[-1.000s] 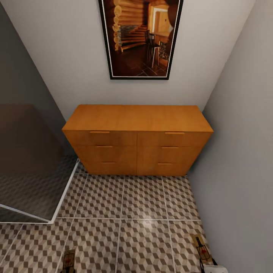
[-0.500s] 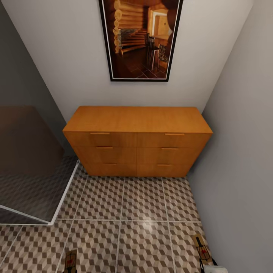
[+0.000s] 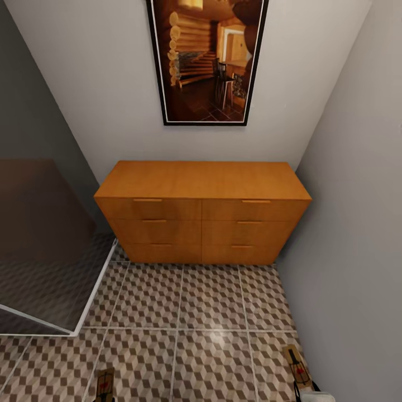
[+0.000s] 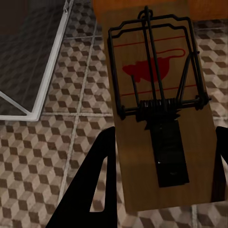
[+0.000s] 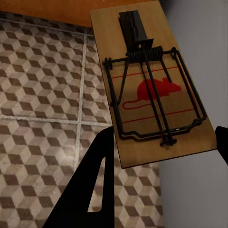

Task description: Take the four mousetraps from the cabinet in the bathroom and place them on the bathroom floor. Make sure all four end up on the same floor surface, and ensure that at least two of them are either under or directly next to the same bathroom sink.

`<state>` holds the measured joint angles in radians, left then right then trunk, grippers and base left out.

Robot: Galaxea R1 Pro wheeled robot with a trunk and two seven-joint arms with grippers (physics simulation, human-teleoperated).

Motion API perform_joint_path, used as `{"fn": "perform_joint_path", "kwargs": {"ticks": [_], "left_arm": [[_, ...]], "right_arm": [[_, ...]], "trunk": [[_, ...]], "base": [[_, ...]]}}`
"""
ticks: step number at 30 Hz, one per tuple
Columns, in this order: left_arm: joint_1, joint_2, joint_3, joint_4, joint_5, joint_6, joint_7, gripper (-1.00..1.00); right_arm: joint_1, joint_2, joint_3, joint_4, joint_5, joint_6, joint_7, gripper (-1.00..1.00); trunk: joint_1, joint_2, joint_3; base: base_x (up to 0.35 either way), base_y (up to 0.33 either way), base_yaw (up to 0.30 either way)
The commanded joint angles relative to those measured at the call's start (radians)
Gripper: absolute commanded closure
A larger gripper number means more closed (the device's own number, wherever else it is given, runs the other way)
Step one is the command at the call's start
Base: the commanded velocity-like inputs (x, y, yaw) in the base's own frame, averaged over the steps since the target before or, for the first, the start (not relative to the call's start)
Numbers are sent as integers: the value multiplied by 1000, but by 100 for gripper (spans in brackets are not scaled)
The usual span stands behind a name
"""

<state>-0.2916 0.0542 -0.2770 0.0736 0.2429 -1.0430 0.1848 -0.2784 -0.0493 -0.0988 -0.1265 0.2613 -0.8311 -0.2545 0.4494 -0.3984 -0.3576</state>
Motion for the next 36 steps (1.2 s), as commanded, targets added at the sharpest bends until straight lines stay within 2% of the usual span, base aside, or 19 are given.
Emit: {"fn": "perform_joint_path", "kwargs": {"ticks": [1, 36], "left_arm": [[-1, 0, -8, 3, 1, -4, 10, 100], [-1, -7, -4, 3, 2, -4, 15, 100]], "right_arm": [[-1, 0, -8, 1, 9, -3, 0, 100], [-1, 2, -7, 8, 9, -2, 0, 100]], "trunk": [[1, -2, 0], [1, -2, 57]], "base": [[0, 0, 0], [0, 0, 0]]}}
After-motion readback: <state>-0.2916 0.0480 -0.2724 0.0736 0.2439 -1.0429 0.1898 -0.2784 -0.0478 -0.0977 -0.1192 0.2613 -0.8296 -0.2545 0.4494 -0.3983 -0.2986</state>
